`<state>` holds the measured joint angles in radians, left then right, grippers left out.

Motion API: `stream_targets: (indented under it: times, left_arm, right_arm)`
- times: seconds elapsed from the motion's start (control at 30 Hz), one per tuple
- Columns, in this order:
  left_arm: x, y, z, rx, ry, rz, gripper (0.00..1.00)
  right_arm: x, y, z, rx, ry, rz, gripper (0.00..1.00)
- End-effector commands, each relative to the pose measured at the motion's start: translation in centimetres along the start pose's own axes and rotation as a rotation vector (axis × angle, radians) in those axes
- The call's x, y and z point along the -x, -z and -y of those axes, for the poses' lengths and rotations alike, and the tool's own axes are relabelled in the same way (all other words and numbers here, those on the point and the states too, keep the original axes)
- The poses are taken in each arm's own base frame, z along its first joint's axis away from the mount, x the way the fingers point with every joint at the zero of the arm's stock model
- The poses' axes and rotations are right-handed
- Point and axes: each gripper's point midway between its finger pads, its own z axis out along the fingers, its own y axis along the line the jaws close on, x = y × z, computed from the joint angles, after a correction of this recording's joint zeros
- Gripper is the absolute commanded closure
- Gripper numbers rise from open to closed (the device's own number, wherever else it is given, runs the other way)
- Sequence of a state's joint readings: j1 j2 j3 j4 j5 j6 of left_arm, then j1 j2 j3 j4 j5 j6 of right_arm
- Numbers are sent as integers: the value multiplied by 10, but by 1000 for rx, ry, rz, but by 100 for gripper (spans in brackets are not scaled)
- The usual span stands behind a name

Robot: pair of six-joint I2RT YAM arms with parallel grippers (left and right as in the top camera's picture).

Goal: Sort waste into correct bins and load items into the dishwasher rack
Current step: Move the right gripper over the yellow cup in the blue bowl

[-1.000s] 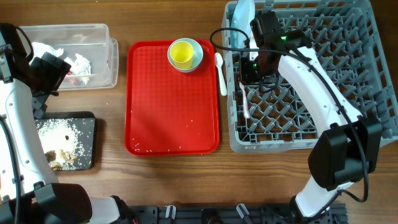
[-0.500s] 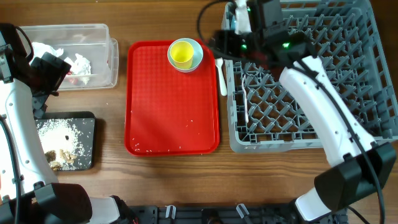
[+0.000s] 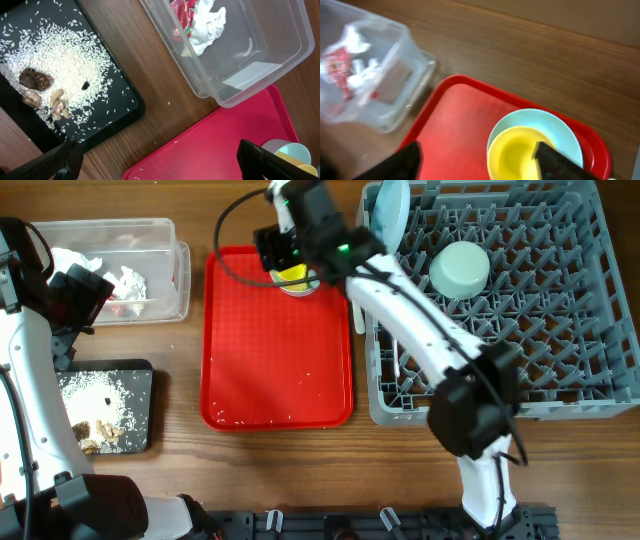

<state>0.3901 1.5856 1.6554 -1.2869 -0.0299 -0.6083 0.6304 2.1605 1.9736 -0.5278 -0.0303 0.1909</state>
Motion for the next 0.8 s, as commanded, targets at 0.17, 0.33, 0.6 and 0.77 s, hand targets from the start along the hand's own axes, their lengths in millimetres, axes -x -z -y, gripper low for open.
stream_targets:
  times: [0.17,0.33,0.6,0.77]
  left_arm:
    - [3,0,-3,12,8,10,0]
    - [3,0,-3,12,8,10,0]
    - [3,0,-3,12,8,10,0]
    - [3,0,-3,12,8,10,0]
  right_arm:
    - [-57,-58,0,-223,89,-82,47]
    - [-64,-64,1,-226,92,-98,54]
    - [-92,-78,9,-246,103,-176,55]
    - [-90,-77,9,-247,102,-170,65]
